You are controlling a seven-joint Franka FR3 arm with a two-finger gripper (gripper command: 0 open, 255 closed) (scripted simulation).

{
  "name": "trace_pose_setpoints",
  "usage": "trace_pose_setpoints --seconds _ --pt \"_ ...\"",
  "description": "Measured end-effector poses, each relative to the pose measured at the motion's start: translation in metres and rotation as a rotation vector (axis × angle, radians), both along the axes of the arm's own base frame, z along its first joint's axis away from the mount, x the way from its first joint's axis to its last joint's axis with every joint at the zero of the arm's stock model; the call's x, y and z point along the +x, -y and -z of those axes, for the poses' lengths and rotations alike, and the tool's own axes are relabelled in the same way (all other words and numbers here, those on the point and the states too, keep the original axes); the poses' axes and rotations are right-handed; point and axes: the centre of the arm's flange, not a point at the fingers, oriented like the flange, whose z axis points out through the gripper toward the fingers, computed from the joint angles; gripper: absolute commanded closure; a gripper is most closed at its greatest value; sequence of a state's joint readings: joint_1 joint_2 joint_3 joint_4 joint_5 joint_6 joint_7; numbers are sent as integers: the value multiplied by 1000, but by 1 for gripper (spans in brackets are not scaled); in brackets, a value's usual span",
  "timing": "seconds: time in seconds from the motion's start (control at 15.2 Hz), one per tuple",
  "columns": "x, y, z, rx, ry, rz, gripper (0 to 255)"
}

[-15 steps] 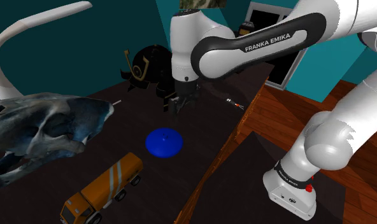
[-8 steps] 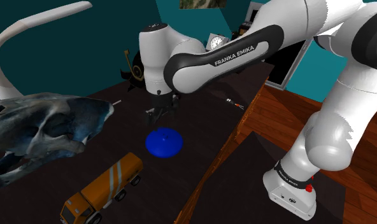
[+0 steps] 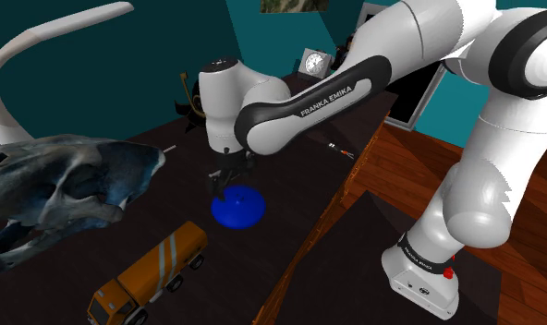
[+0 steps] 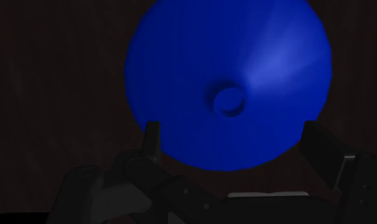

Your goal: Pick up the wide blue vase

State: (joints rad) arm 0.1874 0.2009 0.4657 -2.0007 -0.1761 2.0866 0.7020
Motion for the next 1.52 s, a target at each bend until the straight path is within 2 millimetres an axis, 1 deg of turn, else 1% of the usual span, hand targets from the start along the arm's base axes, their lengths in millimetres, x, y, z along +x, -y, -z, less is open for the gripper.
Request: trace_pose_setpoints --seconds 0.07,0.73,0.79,1.12,1.52 --pt "0 -1 2 0 0 0 255" --pt "0 -2 3 1 2 -1 255" --pt "1 -1 1 1 1 0 255" --pt "1 -2 -22 1 1 0 255" --pt "2 -1 -55 1 1 0 255"
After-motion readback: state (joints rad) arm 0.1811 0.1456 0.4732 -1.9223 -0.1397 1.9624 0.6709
